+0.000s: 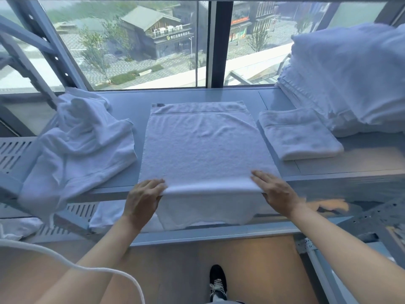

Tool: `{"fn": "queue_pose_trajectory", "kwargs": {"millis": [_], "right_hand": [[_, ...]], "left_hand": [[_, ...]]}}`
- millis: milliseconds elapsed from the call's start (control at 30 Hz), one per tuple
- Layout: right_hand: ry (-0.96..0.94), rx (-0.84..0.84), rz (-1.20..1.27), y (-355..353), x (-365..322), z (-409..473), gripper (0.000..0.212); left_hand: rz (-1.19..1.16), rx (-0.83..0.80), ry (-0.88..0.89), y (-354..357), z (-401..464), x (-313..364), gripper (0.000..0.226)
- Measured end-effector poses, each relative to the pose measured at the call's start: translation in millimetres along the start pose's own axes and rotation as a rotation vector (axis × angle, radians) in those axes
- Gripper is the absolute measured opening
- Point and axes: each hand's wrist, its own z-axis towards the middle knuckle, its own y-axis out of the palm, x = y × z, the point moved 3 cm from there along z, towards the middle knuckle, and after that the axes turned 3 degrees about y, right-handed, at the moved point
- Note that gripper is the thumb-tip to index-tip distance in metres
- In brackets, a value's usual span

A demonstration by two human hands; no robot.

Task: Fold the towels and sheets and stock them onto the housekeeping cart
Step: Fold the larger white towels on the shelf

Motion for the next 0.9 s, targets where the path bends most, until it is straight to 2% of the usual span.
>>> {"fn": "queue_pose_trajectory", "kwargs": {"millis": [133,300,400,533,633,667,733,800,833,900], "right_hand": [[0.045,0.074,-0.069,-19,-25,-25,0.035],[0.105,0.081,-0.092,-38,-54,-65,0.048],[0.156,0.074,-0.084,-45,-69,-93,0.047],[0.202,0.079,-0.073,-54,-85,-128,0.029],[0.212,0.082,-0.038,-59,-89,-151,0.005],[0.227,0.078,-0.024,-61,-89,-157,0.003],[0.243,0.064,-0.004,-63,-88,-168,0.007],[0.241,0.055,0.004,-65,-90,-179,0.011],[0.242,0.056,0.01,-66,-89,-185,0.015],[0.257,0.067,0.023,-71,-85,-200,0.025]], "left_hand": [[-0.029,0.085,-0.022,-23,-26,9,0.025],[-0.102,0.104,-0.063,-45,-68,19,0.022],[-0.128,0.11,-0.069,-52,-95,23,0.007],[-0.154,0.116,-0.074,-58,-131,34,0.036],[-0.169,0.119,-0.098,-64,-153,46,0.04],[-0.169,0.121,-0.099,-64,-159,50,0.039],[-0.174,0.12,-0.113,-64,-171,61,0.032],[-0.187,0.107,-0.139,-65,-180,76,0.012],[-0.195,0.101,-0.149,-65,-184,84,0.01],[-0.209,0.088,-0.147,-64,-190,100,0.023]]}}
